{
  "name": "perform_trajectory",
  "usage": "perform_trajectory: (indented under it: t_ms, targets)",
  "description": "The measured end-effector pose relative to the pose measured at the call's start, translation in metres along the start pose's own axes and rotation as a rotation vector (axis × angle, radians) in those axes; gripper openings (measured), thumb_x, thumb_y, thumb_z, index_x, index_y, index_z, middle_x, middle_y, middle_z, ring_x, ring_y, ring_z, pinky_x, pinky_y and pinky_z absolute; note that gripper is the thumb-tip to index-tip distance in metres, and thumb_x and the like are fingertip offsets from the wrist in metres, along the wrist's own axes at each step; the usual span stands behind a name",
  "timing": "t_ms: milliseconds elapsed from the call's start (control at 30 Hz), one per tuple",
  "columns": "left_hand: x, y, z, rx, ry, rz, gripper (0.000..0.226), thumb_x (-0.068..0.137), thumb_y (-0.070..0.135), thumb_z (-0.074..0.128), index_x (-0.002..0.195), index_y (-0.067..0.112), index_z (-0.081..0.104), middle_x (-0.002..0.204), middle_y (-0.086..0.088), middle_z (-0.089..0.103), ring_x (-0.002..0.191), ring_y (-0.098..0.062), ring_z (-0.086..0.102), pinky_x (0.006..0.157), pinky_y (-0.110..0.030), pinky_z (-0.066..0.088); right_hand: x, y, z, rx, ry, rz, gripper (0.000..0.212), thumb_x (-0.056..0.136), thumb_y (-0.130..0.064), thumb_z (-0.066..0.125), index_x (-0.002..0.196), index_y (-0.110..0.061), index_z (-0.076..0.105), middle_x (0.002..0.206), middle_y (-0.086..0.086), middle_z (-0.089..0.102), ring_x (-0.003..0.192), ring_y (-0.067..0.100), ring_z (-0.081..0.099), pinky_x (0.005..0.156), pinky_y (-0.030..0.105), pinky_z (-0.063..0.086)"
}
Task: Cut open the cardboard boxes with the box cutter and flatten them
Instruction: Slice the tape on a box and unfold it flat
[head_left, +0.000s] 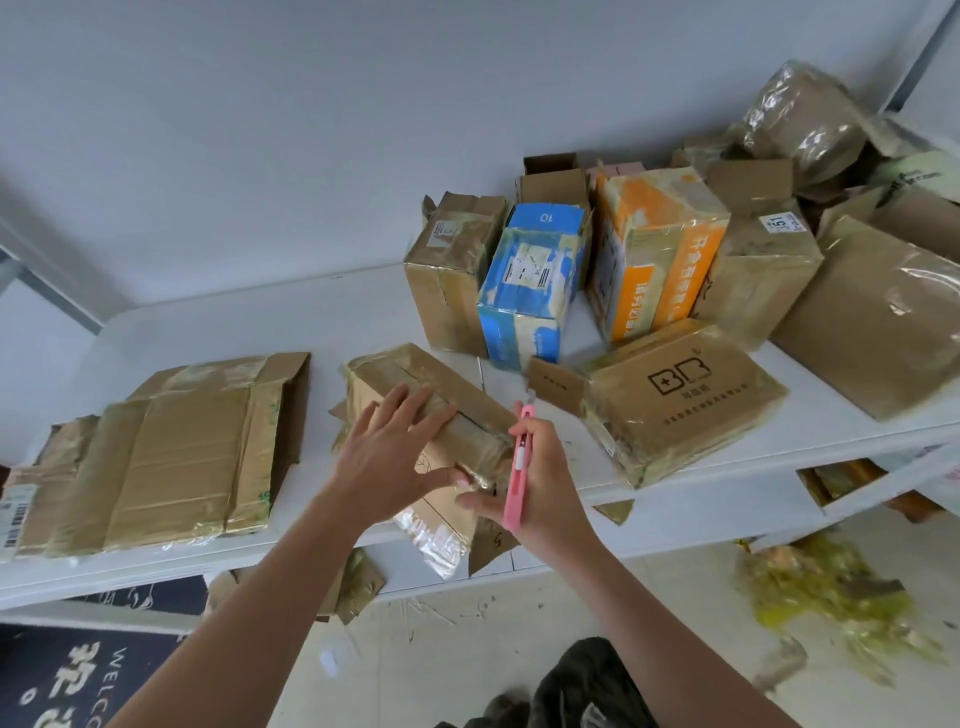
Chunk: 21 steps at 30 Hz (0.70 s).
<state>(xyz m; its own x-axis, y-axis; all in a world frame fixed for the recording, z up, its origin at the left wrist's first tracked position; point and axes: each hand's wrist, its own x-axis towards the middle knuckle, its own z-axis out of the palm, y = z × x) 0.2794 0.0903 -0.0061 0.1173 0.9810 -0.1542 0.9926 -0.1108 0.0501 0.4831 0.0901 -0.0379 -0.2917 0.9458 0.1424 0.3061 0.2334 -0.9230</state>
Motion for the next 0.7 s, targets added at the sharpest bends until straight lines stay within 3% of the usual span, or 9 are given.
perform_trajectory:
  t_ms: [133,200,267,367,467,500,567,633,700]
  targets:
    - [-0.008,0.001,-0.013,-0.021,0.042,0.016,0.099,0.069,0.092,0.011,0.150,0.040,0.032,0.159,0.007,0.026,0.148,-0.019,0.018,0.121,-0.049,0.010,0.009,0.003,-0.010,-0.075,-0.057,-0.017,0.077,0.067,-0.036,0.090,0.118,-0.009,0.038,0.128,0.011,0.051,0.097,0.017,0.054,0.086,0.029,0.050]
    - [-0.016,-0.005,-0.021,-0.017,0.146,0.052,0.093,0.073,0.089,0.023,0.144,0.035,0.046,0.150,0.006,0.043,0.136,-0.022,0.037,0.117,-0.049,0.019,0.015,0.005,-0.024,-0.096,-0.152,-0.076,0.076,0.068,-0.033,0.089,0.121,-0.015,0.037,0.141,0.014,0.044,0.117,0.024,0.051,0.099,0.034,0.046]
    - [-0.021,-0.010,-0.026,-0.014,0.243,0.082,0.087,0.074,0.085,0.036,0.139,0.030,0.054,0.144,0.004,0.050,0.128,-0.023,0.046,0.113,-0.050,0.026,0.023,0.005,-0.035,-0.125,-0.248,-0.192,0.076,0.067,-0.031,0.089,0.121,-0.019,0.037,0.156,-0.003,0.030,0.134,0.021,0.038,0.109,0.029,0.034]
    - [-0.019,-0.013,-0.028,-0.034,0.259,0.093,0.083,0.074,0.078,0.052,0.140,0.028,0.052,0.149,0.004,0.043,0.136,-0.022,0.038,0.118,-0.049,0.020,0.039,0.002,-0.042,-0.191,-0.355,-0.268,0.075,0.068,-0.033,0.087,0.119,-0.026,0.033,0.154,-0.027,0.016,0.138,0.014,0.030,0.107,0.021,0.028]
    - [-0.008,-0.015,-0.022,-0.149,0.161,0.058,0.088,0.075,0.080,0.047,0.146,0.028,0.042,0.159,0.010,0.027,0.149,-0.015,0.015,0.123,-0.047,0.002,0.057,0.004,-0.039,-0.203,-0.420,-0.255,0.070,0.072,-0.031,0.083,0.119,-0.024,0.032,0.156,-0.011,0.021,0.139,0.008,0.029,0.105,0.012,0.026]
    - [-0.003,-0.016,-0.020,-0.200,0.123,0.027,0.090,0.075,0.081,0.041,0.148,0.029,0.038,0.160,0.012,0.023,0.150,-0.012,0.010,0.123,-0.044,0.000,0.062,0.005,-0.037,-0.202,-0.430,-0.249,0.069,0.073,-0.027,0.083,0.118,-0.024,0.032,0.158,-0.003,0.022,0.134,0.000,0.035,0.103,0.011,0.030]
    - [0.005,-0.020,-0.015,-0.230,0.071,-0.021,0.084,0.080,0.079,0.036,0.148,0.028,0.038,0.158,0.013,0.026,0.149,-0.011,0.014,0.122,-0.037,0.004,0.069,0.008,-0.034,-0.222,-0.421,-0.222,0.067,0.073,-0.020,0.082,0.113,-0.029,0.030,0.156,0.002,0.031,0.092,-0.015,0.051,0.081,0.011,0.042]
    - [0.011,-0.023,-0.010,-0.213,0.058,-0.024,0.070,0.087,0.069,0.044,0.143,0.026,0.043,0.151,0.009,0.042,0.141,-0.014,0.031,0.116,-0.030,0.017,0.071,0.016,-0.033,-0.220,-0.388,-0.173,0.065,0.073,-0.016,0.082,0.110,-0.030,0.030,0.132,-0.021,0.050,0.059,-0.002,0.048,0.058,0.021,0.044]
    - [0.014,-0.025,-0.006,-0.195,0.078,-0.013,0.061,0.090,0.059,0.054,0.140,0.025,0.046,0.144,0.008,0.050,0.135,-0.014,0.040,0.111,-0.028,0.025,0.068,0.023,-0.034,-0.219,-0.368,-0.166,0.062,0.073,-0.013,0.081,0.110,-0.025,0.033,0.113,-0.046,0.044,0.058,0.006,0.049,0.054,0.024,0.042]
